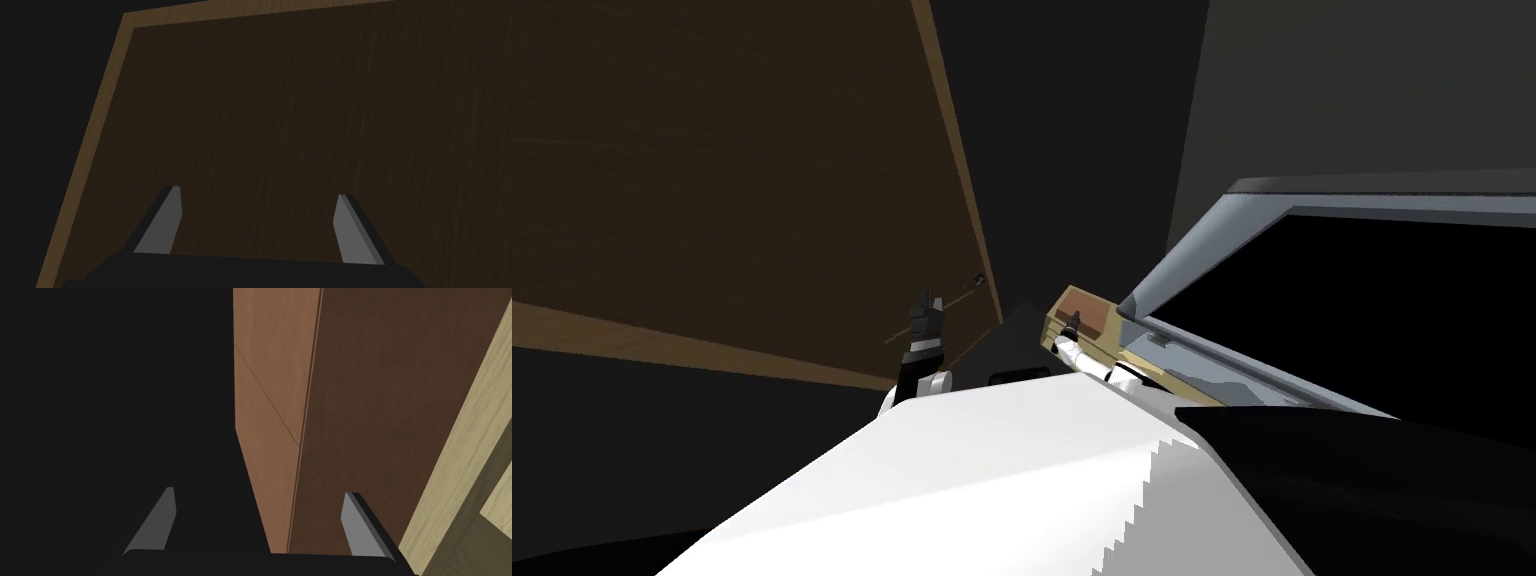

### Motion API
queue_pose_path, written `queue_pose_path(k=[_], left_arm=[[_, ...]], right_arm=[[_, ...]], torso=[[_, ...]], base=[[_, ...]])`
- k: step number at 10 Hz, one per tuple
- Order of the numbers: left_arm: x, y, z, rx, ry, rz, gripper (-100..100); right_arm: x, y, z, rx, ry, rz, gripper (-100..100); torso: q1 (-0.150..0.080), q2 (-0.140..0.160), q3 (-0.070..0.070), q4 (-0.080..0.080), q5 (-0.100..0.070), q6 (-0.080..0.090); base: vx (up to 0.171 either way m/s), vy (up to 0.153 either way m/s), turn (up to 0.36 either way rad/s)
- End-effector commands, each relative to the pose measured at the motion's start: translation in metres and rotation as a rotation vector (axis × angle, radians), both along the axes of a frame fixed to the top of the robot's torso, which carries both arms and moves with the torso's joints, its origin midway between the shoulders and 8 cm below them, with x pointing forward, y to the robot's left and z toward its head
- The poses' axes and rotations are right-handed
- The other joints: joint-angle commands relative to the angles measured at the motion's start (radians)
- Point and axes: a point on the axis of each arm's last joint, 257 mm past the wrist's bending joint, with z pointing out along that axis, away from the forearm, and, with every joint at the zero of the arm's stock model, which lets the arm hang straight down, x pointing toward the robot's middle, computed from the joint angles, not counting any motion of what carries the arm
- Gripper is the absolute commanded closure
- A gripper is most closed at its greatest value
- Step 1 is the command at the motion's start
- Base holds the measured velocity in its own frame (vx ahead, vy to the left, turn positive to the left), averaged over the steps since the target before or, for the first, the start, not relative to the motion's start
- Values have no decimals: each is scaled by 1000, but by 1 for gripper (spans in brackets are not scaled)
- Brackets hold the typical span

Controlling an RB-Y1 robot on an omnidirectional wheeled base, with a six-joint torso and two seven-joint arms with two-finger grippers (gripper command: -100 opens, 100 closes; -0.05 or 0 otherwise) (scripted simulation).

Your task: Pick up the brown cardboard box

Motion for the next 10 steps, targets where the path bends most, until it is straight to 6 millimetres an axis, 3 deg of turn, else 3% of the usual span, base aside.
queue_pose_path(k=[1, 5, 7, 8, 10], left_arm=[[0, 0, 0, 0, 0, 0, 0], [0, 0, 0, 0, 0, 0, 0], [0, 0, 0, 0, 0, 0, 0], [0, 0, 0, 0, 0, 0, 0], [0, 0, 0, 0, 0, 0, 0]], right_arm=[[-5, -6, -2, 8, 4, -31, -100], [-12, -35, 7, -18, -1, -185, -100], [-21, -42, 2, -4, 11, -223, -100], [-23, -54, 10, -33, 8, -282, -100], [-32, -58, 5, -15, 16, -321, -100]], torso=[[0, 0, 0, 0, 0, 0], [2, -4, -2, -1, 0, 1], [1, 0, 0, 0, 0, 0], [0, -2, -1, 0, 0, 1], [-1, 1, 1, 0, 0, 1]], base=[[-73, -48, 143], [-87, -47, 318], [-98, -48, 301], [-115, -80, 321], [-113, -52, 306]])
